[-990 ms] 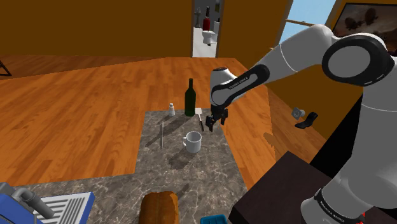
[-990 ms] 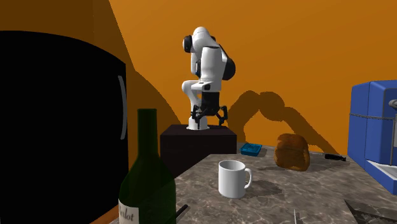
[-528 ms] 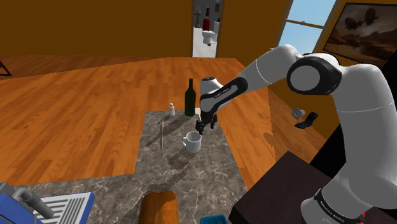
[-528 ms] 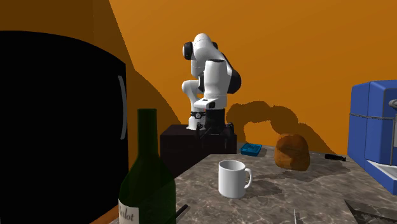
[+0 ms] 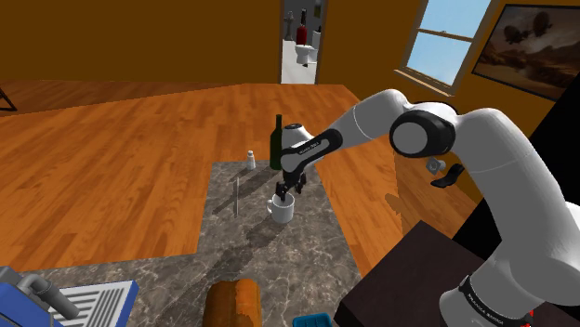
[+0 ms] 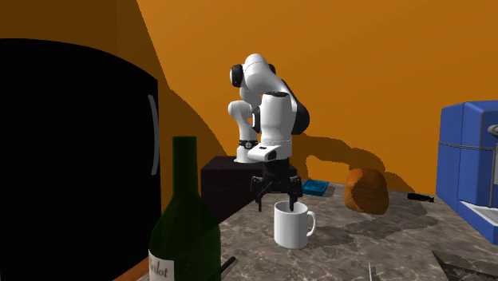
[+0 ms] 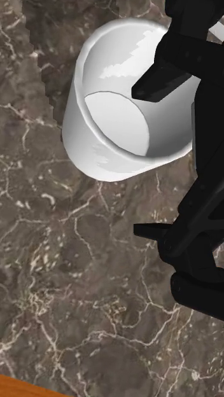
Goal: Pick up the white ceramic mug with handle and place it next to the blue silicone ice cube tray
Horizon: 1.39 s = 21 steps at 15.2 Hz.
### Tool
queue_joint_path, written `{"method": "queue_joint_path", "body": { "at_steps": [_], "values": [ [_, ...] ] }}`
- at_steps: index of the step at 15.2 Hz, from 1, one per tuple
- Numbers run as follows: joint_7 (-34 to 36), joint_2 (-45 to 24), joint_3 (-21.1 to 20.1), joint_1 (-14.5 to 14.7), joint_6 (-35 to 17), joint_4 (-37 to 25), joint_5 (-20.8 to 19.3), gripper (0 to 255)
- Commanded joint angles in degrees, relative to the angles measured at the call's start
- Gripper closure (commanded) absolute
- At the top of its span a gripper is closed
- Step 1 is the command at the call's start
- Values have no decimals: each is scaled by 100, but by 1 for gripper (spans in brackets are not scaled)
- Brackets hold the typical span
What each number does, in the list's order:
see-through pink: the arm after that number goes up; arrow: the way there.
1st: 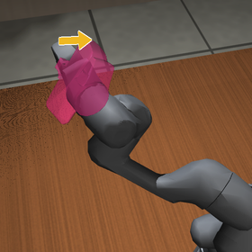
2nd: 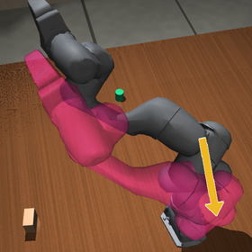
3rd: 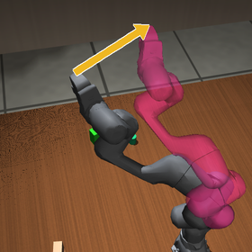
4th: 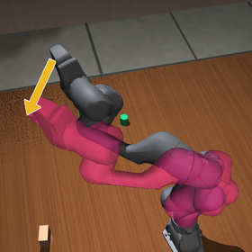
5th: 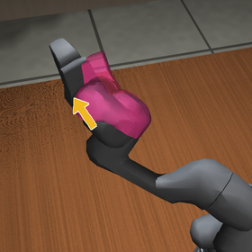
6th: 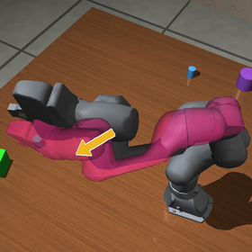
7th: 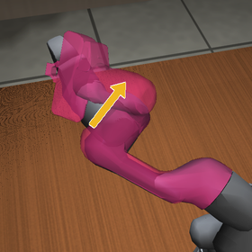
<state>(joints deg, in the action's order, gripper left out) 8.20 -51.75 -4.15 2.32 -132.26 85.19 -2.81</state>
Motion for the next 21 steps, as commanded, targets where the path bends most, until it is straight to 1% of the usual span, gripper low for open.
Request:
{"method": "queue_joint_path", "body": {
  "at_steps": [1,4,12,13,21],
  "values": [
    [9,-84,4,9,-95,9,-4,0],
    [12,-231,11,16,-199,-34,-10,0],
    [12,-232,11,17,-198,-35,-10,0],
    [12,-232,11,17,-198,-35,-10,255],
    [12,-232,11,16,-199,-35,-10,255]
  ]
}}
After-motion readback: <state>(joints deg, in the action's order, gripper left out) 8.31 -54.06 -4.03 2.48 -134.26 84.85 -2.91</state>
